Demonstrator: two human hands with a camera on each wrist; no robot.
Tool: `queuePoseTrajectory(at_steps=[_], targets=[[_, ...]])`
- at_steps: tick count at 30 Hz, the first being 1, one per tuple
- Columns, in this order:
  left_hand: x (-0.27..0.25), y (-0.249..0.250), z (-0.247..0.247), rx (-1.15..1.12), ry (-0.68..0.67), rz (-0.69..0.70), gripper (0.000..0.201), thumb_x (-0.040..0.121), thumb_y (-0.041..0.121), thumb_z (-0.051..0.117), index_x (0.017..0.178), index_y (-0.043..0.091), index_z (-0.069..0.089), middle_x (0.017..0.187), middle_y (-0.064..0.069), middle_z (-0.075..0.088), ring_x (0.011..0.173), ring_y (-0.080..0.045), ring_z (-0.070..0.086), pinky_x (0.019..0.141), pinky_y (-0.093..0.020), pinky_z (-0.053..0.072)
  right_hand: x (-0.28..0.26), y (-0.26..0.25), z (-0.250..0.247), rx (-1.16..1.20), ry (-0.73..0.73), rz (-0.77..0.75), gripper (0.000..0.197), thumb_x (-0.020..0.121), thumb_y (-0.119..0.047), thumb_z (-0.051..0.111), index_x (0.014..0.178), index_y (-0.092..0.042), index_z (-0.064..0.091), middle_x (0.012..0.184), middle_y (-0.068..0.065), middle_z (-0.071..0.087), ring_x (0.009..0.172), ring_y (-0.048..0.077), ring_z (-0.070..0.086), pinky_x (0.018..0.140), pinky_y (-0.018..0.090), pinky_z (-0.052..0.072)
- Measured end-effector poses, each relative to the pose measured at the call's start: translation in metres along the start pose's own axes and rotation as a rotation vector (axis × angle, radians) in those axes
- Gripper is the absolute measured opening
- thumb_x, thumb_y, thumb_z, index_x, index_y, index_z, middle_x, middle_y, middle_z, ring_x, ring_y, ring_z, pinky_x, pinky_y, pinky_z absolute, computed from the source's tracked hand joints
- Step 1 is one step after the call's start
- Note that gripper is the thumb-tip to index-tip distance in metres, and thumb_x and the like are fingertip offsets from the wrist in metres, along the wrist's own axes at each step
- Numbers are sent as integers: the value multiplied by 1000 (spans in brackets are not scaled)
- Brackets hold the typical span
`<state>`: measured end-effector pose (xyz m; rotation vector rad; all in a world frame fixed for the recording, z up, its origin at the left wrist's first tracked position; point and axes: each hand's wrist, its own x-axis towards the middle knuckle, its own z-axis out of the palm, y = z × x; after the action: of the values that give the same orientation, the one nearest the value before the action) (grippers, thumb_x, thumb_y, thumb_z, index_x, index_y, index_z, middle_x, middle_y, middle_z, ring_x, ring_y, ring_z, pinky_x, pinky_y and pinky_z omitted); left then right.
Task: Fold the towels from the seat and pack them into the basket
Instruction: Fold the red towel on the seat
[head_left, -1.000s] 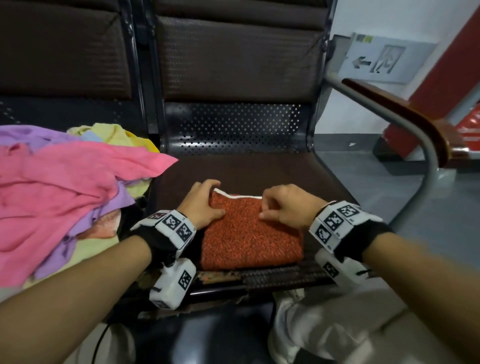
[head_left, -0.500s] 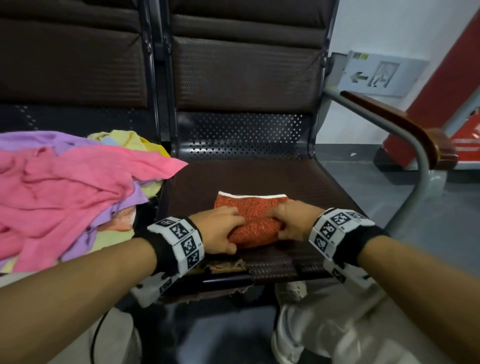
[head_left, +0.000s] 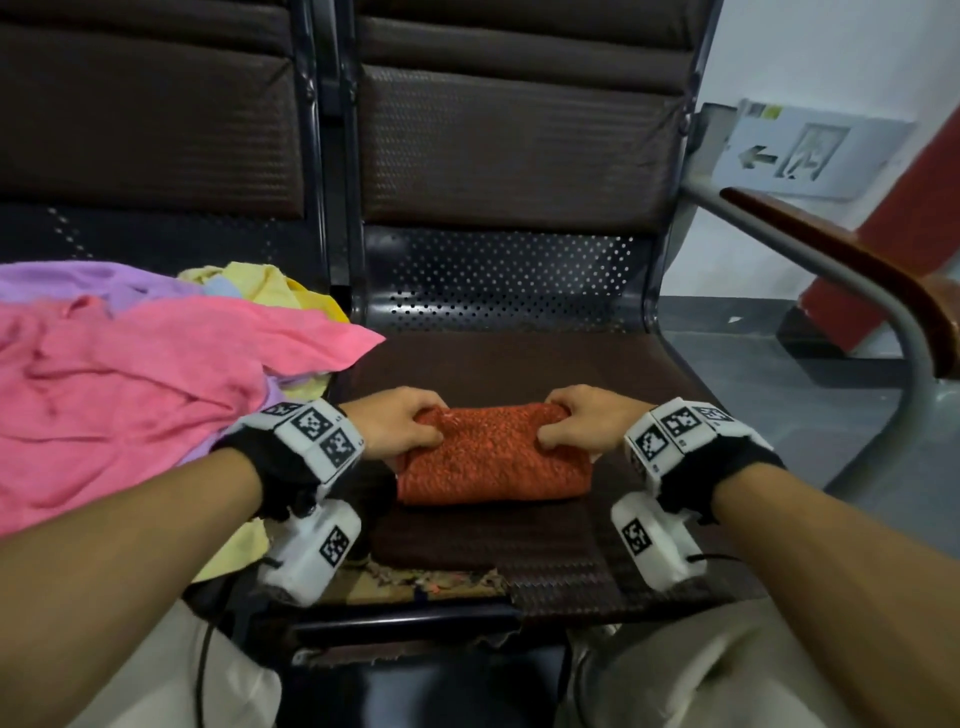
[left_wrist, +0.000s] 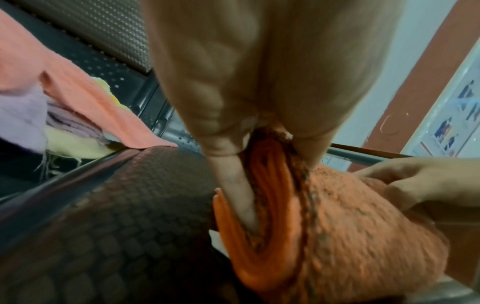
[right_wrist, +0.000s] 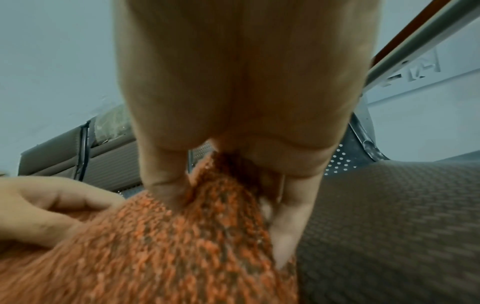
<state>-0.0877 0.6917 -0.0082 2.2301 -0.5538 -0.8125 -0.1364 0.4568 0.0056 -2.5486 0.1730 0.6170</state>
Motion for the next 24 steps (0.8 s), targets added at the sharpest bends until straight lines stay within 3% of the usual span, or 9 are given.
queuePoseTrajectory(at_steps=[3,6,9,12,14,16,18,20,24], targets=[[13,0,-1,259,66,20,29,92,19,57,120,19,57,106,-6,54,103,-27,61,74,-26,50,8,6,-2,31,3,113,26,77,-37,71,91,-20,56,79,-1,62,61,10,64,45,16,50],[22,0,1,475,81,29,37,94,26,53,130,19,52,123,-7,55,115,-23,54,87,-24,41,12,11,-1,-57,-31,228,49,77,-56,66,87,-9,60,74,4,66,63,17,65,65,33,58],[24,0,0,648,34,-38,40,94,36,50,131,23,51,130,-2,55,122,-22,50,102,-36,40,15,10,10,-178,-100,280,59,86,-67,43,86,-9,57,81,4,60,62,16,54,76,28,45],[17,4,2,781,-12,-99,37,92,37,51,127,28,54,129,3,55,125,-20,46,109,-44,26,11,-2,18,-134,-58,239,59,94,-53,38,121,-4,58,112,14,60,98,27,59,96,31,40],[9,9,2,832,-29,-97,33,91,31,49,124,29,55,128,2,56,125,-20,45,107,-43,23,3,-14,18,-79,23,178,56,95,-48,40,125,-2,53,126,16,57,113,29,56,96,32,41],[-3,15,-4,699,-7,-53,42,88,22,51,130,27,50,130,-2,52,120,-21,48,105,-38,32,-9,-28,11,78,130,104,45,93,-42,48,120,-7,49,116,15,59,101,30,61,85,37,49],[-18,24,-13,282,13,84,63,84,12,59,141,25,36,133,-5,49,114,-19,51,100,-32,40,-26,-45,0,283,232,-25,27,90,-31,56,107,-13,46,95,7,58,82,24,63,66,35,56],[-38,42,-21,-147,20,241,85,77,13,71,147,25,24,139,-4,47,119,-17,50,104,-34,39,-51,-63,-15,258,344,-180,20,87,-23,61,99,-16,46,83,-1,54,80,16,56,65,30,50],[-73,86,-27,-292,103,411,87,57,37,85,132,30,43,119,7,61,106,-6,62,83,-17,50,-107,-86,-49,313,536,-375,21,81,-11,67,93,-14,51,80,1,55,72,8,52,67,22,46]])
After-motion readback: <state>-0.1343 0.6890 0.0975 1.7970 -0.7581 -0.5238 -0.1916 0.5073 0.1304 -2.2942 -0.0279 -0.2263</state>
